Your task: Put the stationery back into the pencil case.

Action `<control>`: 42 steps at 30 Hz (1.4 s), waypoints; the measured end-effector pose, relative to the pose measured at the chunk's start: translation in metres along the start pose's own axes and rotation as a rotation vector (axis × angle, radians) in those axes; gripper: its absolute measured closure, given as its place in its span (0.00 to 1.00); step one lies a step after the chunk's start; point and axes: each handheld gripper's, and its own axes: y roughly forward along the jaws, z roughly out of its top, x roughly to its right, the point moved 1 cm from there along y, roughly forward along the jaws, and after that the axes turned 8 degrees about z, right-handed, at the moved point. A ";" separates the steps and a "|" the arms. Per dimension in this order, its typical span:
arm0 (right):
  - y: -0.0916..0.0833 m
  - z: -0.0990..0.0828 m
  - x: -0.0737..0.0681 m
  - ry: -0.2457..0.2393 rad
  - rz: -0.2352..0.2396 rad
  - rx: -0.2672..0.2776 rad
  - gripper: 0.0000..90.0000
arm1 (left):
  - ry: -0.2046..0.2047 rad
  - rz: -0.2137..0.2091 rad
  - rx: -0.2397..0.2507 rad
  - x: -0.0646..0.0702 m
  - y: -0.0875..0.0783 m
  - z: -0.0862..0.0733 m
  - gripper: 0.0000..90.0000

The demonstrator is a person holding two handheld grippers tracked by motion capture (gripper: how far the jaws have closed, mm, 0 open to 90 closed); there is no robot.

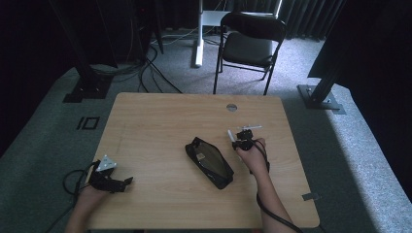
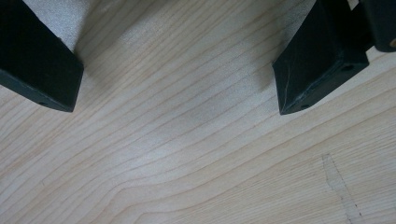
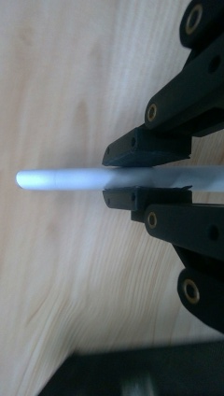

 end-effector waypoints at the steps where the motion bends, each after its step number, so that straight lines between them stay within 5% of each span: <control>1: -0.005 0.003 -0.004 -0.007 0.014 0.009 0.87 | 0.000 0.000 0.000 0.000 0.000 0.000 0.02; 10: -0.043 0.024 -0.049 -0.101 0.155 0.111 0.87 | 0.000 0.000 0.000 0.000 0.000 0.000 0.02; 15: -0.050 0.025 -0.075 -0.151 0.231 0.123 0.87 | 0.000 0.000 0.000 0.000 0.000 0.000 0.02; 21: -0.046 0.018 -0.097 -0.206 0.269 0.094 0.87 | -0.001 0.000 0.001 0.000 0.000 0.000 0.02; 31: -0.024 0.002 -0.111 -0.275 0.241 -0.048 0.87 | 0.001 0.000 0.000 0.000 0.000 0.000 0.02; 42: -0.008 -0.005 -0.113 -0.300 0.170 -0.123 0.87 | 0.000 0.000 0.000 0.000 0.000 0.000 0.02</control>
